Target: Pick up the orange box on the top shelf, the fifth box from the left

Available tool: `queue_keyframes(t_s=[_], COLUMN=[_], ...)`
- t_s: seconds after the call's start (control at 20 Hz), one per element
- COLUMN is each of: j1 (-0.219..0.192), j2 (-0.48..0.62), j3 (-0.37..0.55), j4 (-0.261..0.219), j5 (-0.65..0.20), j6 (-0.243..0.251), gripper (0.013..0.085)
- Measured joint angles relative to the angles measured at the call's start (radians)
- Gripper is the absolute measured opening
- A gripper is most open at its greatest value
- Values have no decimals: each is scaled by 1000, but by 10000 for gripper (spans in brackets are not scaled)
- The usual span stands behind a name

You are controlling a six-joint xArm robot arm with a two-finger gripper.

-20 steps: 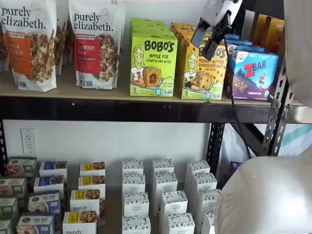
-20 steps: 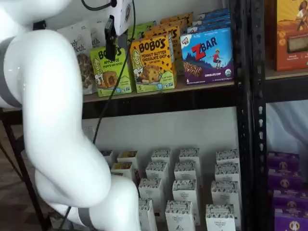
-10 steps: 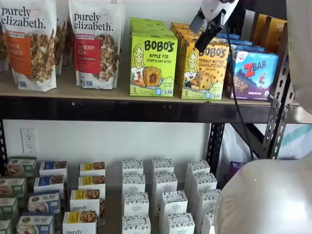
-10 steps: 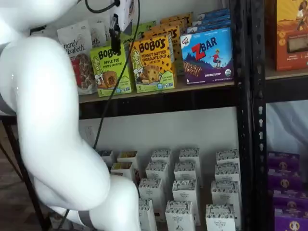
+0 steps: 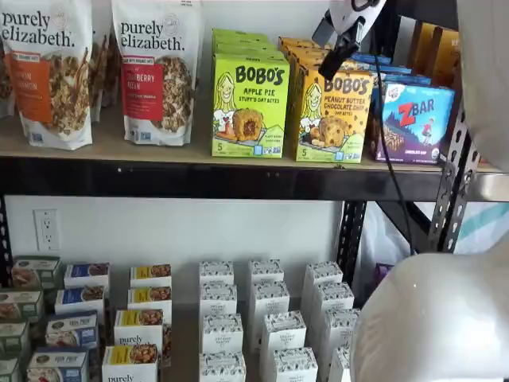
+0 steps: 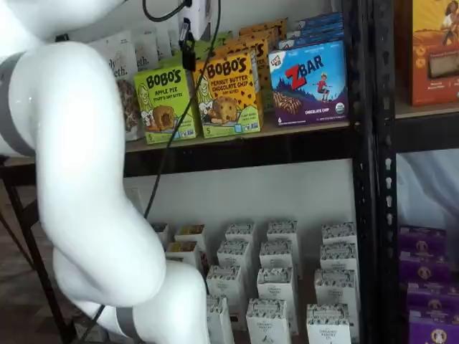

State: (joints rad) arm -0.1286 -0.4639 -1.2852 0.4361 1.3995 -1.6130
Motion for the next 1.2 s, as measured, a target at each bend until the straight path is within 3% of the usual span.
queue_keyframes(t_s=[0.7, 1.2], j1=[-21, 0], j2=[154, 198], j3=[-170, -203], j4=[-128, -220], j5=[108, 149], j6=[-43, -44], gripper=[850, 850])
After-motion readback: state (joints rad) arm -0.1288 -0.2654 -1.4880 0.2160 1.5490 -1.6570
